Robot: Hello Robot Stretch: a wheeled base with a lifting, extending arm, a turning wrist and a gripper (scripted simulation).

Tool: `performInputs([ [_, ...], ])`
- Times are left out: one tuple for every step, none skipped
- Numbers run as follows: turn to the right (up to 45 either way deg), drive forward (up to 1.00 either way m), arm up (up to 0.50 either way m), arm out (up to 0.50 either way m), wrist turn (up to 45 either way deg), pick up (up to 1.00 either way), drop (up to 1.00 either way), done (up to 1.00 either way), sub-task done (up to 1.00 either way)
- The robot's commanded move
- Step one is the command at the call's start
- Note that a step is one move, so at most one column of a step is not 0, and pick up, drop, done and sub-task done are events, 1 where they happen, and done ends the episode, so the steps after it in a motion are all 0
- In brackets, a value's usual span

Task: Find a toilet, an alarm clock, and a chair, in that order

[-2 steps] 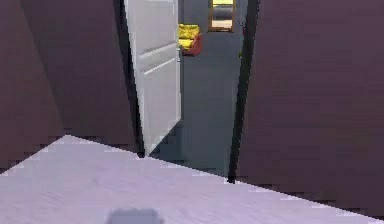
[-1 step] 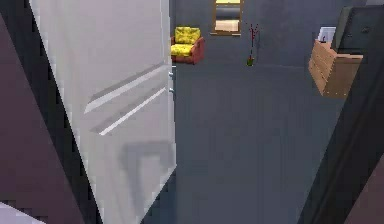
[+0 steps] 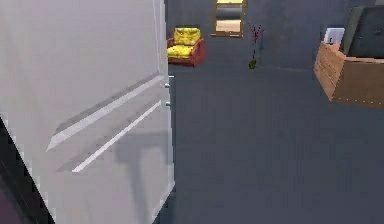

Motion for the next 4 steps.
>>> performInputs([
  [9.0, 0.00, 0.00, 0.00, 0.0, 0.00, 0.00, 0.00, 0.00],
  [0.0, 1.00, 0.00, 0.00, 0.0, 0.00, 0.00, 0.00, 0.00],
  [0.0, 0.40, 0.00, 0.00, 0.0, 0.00, 0.00, 0.00, 0.00],
  [-27.0, 0.00, 0.00, 0.00, 0.0, 0.00, 0.00, 0.00, 0.00],
])
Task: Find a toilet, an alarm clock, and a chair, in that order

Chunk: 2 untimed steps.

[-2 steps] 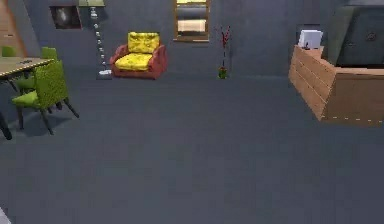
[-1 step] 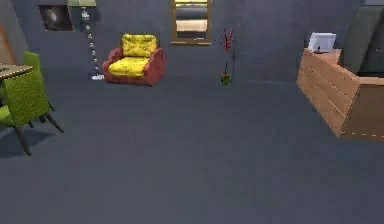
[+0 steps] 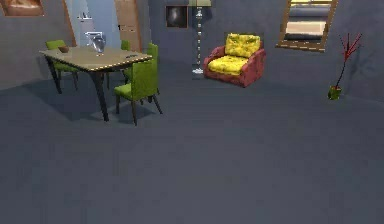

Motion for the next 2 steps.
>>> performInputs([
  [0.0, 0.25, 0.00, 0.00, 0.0, 0.00, 0.00, 0.00, 0.00],
  [-12.0, 0.00, 0.00, 0.00, 0.0, 0.00, 0.00, 0.00, 0.00],
])
